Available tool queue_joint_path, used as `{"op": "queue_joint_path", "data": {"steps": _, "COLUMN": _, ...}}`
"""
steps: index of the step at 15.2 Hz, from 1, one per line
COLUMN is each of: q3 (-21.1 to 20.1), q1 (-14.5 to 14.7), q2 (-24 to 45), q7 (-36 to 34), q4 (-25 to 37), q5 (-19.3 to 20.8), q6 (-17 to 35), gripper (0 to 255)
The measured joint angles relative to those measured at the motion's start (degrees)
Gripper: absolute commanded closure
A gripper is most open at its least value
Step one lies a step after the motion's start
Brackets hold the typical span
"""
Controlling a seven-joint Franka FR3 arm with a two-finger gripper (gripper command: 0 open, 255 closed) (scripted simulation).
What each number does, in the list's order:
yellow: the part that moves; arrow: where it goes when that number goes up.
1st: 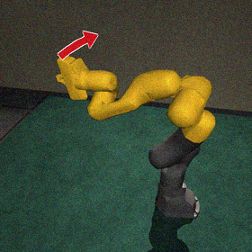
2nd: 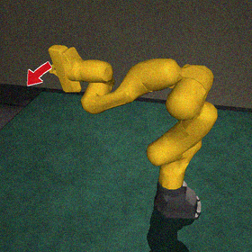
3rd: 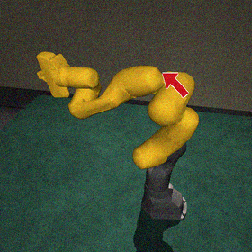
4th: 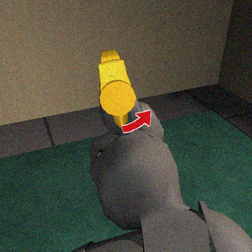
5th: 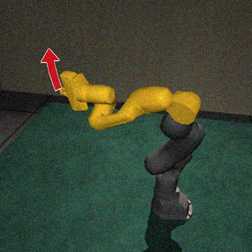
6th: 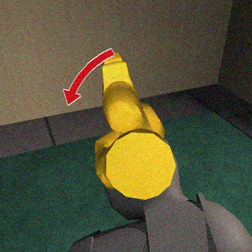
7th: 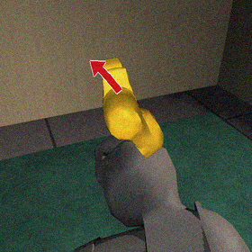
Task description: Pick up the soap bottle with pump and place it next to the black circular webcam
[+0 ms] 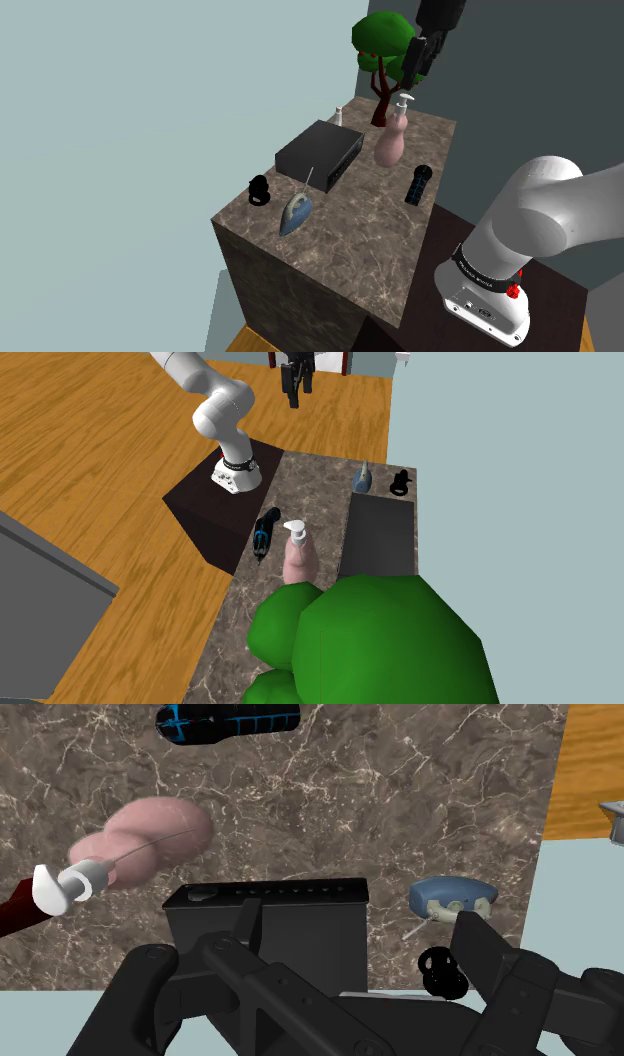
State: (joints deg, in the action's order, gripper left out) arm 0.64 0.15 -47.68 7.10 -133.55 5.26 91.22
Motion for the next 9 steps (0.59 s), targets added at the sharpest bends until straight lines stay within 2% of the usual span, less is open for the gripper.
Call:
{"op": "queue_joint_path", "data": {"steps": 5, "q3": 2.84, "q1": -0.86, "q2": 1.68, "q7": 2.60, "q4": -0.90, "q5": 1.73, "q6": 3.03, "gripper": 0}}
{"op": "queue_joint_path", "data": {"steps": 9, "q3": 7.80, "q1": -2.13, "q2": 6.63, "q7": 6.96, "q4": -0.97, "q5": 4.32, "q6": 8.86, "gripper": 0}}
